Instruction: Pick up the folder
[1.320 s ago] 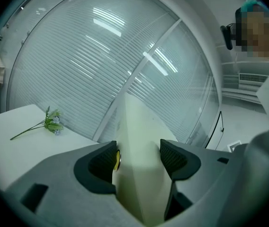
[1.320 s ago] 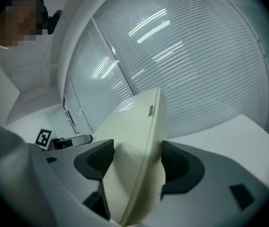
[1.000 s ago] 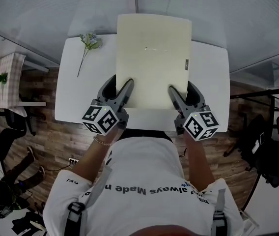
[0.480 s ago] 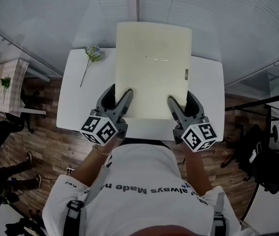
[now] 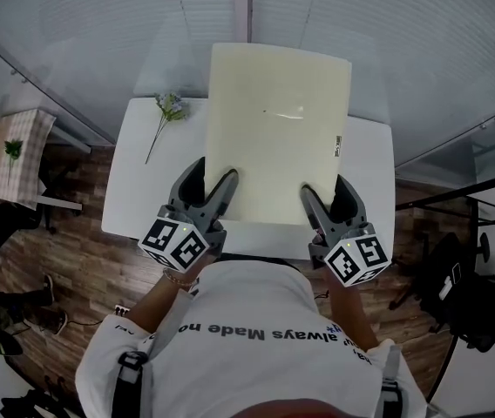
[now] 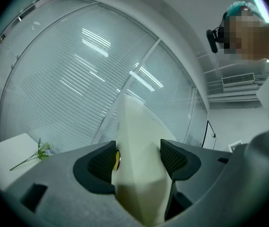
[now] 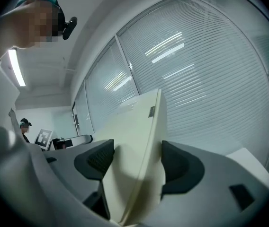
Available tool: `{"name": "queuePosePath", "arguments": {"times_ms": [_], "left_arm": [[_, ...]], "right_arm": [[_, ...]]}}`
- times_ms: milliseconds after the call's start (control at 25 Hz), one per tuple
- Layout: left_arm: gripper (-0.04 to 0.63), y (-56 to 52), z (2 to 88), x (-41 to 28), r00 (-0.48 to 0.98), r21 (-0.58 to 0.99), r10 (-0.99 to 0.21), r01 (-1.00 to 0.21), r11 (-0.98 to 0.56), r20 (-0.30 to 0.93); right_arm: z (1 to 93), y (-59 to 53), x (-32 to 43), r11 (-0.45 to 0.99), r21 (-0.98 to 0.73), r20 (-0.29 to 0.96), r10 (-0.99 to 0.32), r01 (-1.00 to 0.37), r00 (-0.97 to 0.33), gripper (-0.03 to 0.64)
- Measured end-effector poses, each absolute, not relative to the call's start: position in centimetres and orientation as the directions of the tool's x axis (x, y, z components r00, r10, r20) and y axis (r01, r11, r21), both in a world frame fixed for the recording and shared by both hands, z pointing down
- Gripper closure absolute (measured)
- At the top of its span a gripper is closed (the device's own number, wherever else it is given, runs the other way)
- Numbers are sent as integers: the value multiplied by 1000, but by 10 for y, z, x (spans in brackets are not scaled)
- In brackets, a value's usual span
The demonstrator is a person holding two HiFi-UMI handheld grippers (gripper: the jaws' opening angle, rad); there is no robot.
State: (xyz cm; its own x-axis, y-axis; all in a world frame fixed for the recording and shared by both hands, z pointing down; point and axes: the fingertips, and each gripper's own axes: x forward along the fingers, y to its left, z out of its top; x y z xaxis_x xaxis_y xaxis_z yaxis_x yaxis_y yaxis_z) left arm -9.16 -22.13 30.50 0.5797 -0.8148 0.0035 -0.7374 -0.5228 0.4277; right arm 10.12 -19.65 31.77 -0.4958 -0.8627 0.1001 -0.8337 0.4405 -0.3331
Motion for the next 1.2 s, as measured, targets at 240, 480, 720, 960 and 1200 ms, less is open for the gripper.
{"name": "queuePosePath", "arguments": {"times_ms": [240, 480, 720, 960, 1200], "left_arm": [[311, -219, 298, -93, 585, 403, -811, -737, -542, -21], [311, -217, 296, -84, 587, 399, -809, -736, -547, -25], [311, -215, 294, -87, 584, 402, -811, -736, -544, -28], [311, -217, 292, -90, 580, 406, -814, -737, -541, -32], [311, -215, 290, -87, 585, 403, -810, -734, -547, -37]], "right_arm": [[314, -191, 100, 432, -334, 85, -871, -838, -483, 311], [311, -189, 108, 430, -333, 81, -873, -839, -480, 313], [306, -188, 107, 436, -315, 71, -875, -843, -479, 313], [305, -190, 104, 434, -319, 69, -876, -842, -478, 313], [301, -188, 107, 437, -309, 64, -877, -845, -477, 313]]}}
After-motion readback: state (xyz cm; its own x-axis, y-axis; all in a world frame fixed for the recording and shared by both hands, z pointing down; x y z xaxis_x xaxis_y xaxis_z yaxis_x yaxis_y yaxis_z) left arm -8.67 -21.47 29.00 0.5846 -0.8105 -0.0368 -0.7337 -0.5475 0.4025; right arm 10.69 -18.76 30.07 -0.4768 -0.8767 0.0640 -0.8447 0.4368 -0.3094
